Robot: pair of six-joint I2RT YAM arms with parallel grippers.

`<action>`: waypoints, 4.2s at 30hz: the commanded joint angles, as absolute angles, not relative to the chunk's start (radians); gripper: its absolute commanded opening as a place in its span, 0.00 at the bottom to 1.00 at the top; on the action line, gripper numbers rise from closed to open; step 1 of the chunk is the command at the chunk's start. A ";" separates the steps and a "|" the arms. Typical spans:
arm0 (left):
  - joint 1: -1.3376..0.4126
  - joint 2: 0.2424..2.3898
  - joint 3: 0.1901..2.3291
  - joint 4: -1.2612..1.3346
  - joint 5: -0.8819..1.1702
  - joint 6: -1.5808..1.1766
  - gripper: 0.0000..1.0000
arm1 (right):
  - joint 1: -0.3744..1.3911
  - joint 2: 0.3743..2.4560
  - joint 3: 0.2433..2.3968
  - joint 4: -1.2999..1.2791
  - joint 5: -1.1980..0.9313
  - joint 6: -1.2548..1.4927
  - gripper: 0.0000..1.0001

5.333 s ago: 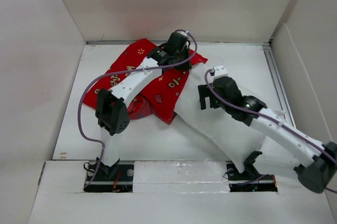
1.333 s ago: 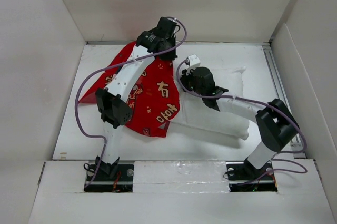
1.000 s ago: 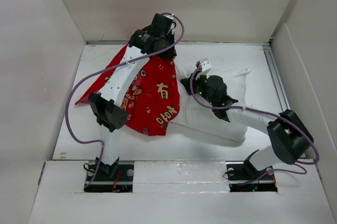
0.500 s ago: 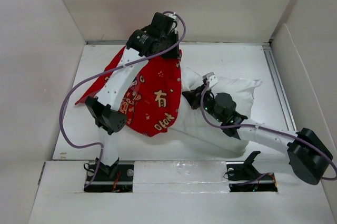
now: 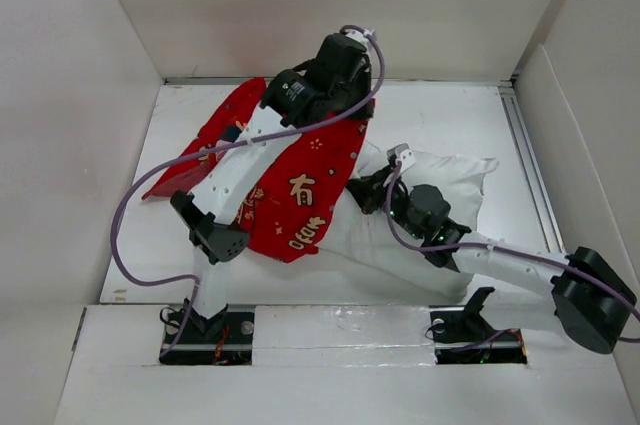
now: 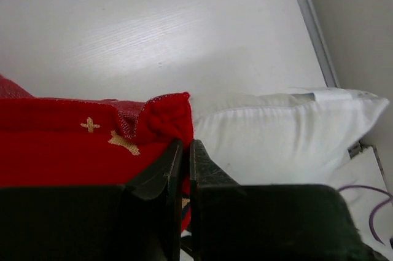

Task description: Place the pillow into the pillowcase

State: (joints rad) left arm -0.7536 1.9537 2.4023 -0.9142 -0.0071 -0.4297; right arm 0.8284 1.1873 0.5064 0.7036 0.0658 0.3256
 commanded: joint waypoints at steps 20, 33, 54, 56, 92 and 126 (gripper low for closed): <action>-1.001 1.864 2.279 -0.726 0.215 -0.399 0.00 | 0.847 0.886 0.574 0.799 0.429 0.265 0.00; -1.014 1.926 2.197 -0.590 0.287 -0.434 0.00 | 0.857 1.382 0.383 1.307 0.448 0.454 0.00; -0.888 1.973 2.219 -0.486 0.350 -0.554 0.00 | 0.879 1.131 0.550 0.570 0.605 0.402 1.00; -0.813 1.924 2.068 -0.425 0.341 -0.564 0.00 | 0.891 1.054 0.645 0.301 0.719 0.452 1.00; -0.879 1.850 2.341 -0.558 0.442 -0.512 0.00 | 0.821 0.776 0.801 0.486 0.106 0.371 0.00; -0.969 2.012 2.270 -0.563 0.191 -0.480 1.00 | 0.709 1.077 0.307 0.980 0.353 0.508 0.00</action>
State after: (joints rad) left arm -0.9623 2.0842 2.2127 -0.4961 0.3145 -0.4984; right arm 0.7048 1.1023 0.2684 0.9279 0.3470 0.5331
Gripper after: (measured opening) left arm 0.979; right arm 0.060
